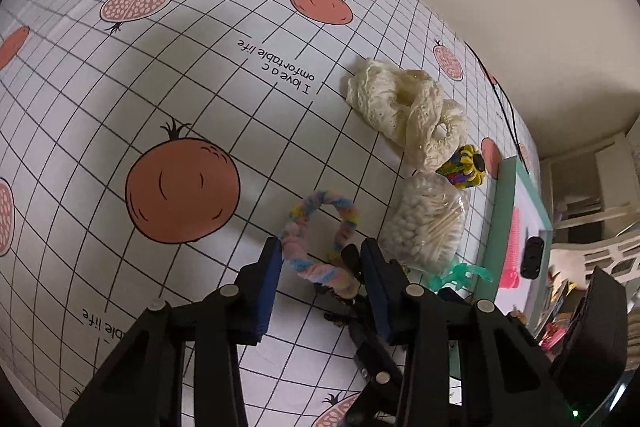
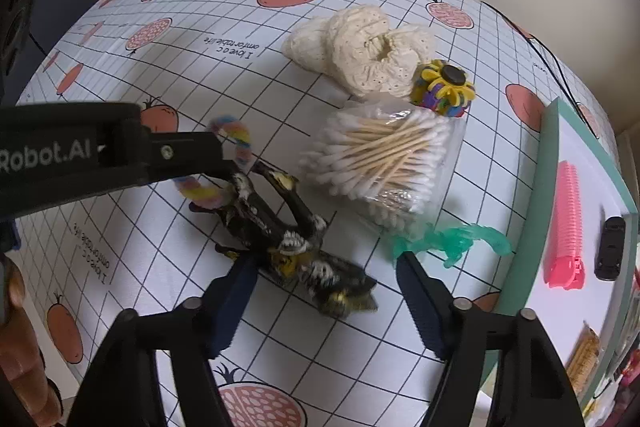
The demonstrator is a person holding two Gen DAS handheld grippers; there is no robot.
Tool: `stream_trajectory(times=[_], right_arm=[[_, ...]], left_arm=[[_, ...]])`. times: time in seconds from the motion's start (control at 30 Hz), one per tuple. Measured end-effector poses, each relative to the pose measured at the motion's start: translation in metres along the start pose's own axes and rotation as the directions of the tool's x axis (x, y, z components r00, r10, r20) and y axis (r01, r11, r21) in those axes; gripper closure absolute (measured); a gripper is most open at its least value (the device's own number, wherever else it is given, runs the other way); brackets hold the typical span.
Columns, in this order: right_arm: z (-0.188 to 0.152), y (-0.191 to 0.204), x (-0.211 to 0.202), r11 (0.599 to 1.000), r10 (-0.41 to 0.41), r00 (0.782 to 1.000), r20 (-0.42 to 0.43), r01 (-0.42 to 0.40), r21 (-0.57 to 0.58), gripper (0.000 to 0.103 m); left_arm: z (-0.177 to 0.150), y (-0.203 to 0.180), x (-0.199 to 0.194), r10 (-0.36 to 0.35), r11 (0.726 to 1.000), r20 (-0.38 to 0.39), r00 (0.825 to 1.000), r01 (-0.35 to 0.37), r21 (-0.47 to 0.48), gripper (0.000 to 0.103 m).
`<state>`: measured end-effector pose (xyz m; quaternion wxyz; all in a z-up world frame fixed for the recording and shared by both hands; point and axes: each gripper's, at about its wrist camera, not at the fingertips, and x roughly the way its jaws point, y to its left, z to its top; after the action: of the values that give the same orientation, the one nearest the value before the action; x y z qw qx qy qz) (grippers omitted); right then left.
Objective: Organize objects
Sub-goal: 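Grasp the rainbow fuzzy ring with the left tool while the right tool grasps the black-gold robot figure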
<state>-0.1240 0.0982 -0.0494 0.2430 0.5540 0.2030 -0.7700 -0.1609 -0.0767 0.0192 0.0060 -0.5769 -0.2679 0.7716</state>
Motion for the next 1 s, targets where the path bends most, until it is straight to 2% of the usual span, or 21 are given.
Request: stream_trajectory(times=[0.17, 0.63, 0.87, 1.0], right_arm=[[0.000, -0.006, -0.002, 1.000, -0.001, 1.000, 0.002, 0.001, 0.009, 0.043], [-0.005, -0.021, -0.009, 0.999, 0.023, 1.000, 0.007, -0.024, 0.042, 0.064], [-0.003, -0.027, -0.012, 0.997, 0.044, 0.999, 0.002, -0.044, 0.060, 0.067], [-0.002, -0.028, -0.013, 0.997, 0.048, 0.999, -0.004, -0.048, 0.059, 0.067]], left_arm=[[0.000, 0.002, -0.002, -0.004, 1.000, 0.006, 1.000, 0.004, -0.011, 0.066], [-0.002, 0.011, -0.007, -0.023, 0.998, -0.006, 1.000, 0.023, -0.051, 0.067], [-0.001, 0.021, -0.009, -0.036, 0.994, -0.031, 0.999, 0.033, -0.104, 0.067], [-0.004, 0.019, -0.010, 0.016, 0.997, -0.045, 0.999, -0.019, -0.081, 0.067]])
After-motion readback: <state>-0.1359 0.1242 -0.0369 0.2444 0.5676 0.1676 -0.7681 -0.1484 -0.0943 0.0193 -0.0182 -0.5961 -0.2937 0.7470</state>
